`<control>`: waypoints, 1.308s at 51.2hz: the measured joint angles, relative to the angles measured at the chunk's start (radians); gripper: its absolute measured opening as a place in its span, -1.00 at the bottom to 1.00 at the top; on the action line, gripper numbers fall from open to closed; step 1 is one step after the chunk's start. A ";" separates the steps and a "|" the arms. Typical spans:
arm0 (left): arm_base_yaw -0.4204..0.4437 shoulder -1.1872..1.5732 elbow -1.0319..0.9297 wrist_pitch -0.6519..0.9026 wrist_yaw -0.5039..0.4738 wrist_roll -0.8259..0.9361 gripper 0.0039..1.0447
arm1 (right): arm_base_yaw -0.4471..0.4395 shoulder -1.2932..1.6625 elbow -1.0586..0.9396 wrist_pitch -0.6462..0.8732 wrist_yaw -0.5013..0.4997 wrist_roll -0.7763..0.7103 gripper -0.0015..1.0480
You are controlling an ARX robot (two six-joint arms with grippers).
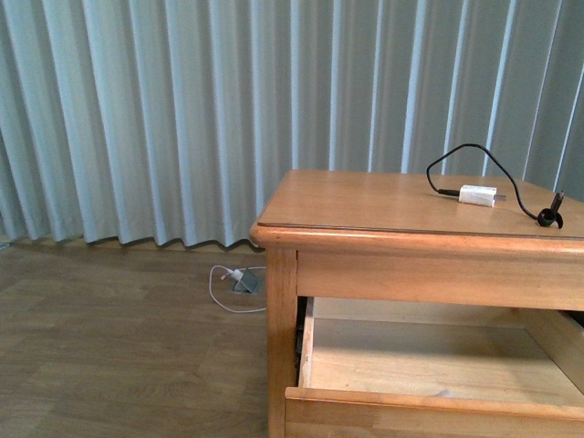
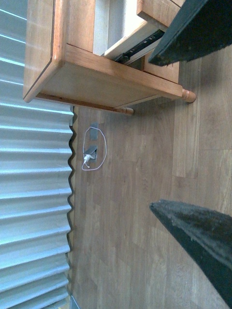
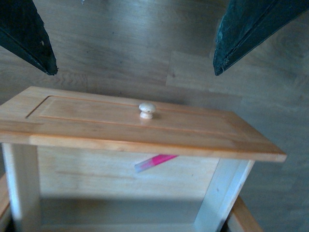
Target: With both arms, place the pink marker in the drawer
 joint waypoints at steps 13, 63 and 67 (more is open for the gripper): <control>0.000 0.000 0.000 0.000 0.000 0.000 0.89 | -0.035 0.512 0.111 0.216 -0.015 -0.025 0.84; 0.000 0.000 0.000 0.000 0.000 0.000 0.89 | 0.002 1.130 0.412 0.825 0.169 0.066 0.84; 0.000 0.000 0.000 0.000 0.000 0.000 0.89 | 0.001 1.172 0.442 0.870 0.177 0.084 0.84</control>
